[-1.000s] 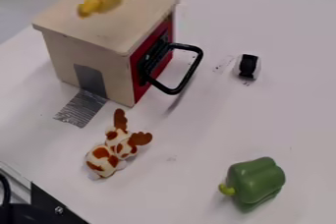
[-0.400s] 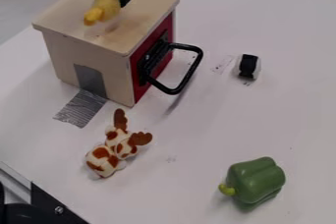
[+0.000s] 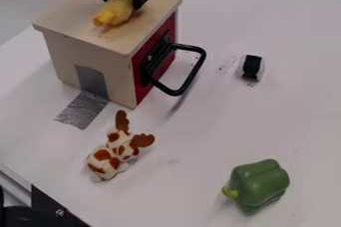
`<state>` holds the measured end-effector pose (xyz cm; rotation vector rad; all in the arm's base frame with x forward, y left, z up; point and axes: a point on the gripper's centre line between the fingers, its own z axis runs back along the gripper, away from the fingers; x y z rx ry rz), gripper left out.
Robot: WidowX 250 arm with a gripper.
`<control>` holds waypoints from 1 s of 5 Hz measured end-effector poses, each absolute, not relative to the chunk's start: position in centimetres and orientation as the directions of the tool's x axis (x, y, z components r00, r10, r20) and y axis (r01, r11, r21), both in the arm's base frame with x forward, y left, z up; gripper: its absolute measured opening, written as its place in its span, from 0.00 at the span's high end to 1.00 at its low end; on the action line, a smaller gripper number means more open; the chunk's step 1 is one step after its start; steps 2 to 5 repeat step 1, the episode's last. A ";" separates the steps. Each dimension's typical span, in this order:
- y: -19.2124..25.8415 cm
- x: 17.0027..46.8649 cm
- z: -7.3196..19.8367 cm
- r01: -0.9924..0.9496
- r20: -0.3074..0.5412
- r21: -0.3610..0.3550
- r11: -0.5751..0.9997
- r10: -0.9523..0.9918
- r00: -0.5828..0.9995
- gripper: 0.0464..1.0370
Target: Raise the little duck to the top of the drawer
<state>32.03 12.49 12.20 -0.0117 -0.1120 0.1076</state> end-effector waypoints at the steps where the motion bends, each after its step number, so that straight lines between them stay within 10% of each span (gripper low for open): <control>1: 12.4 32.2 13.8 -0.048 0.099 -0.028 0.998 0.051 0.994 0.04; 5: 12.4 32.2 13.8 -0.048 0.099 -0.028 0.998 0.051 0.994 0.04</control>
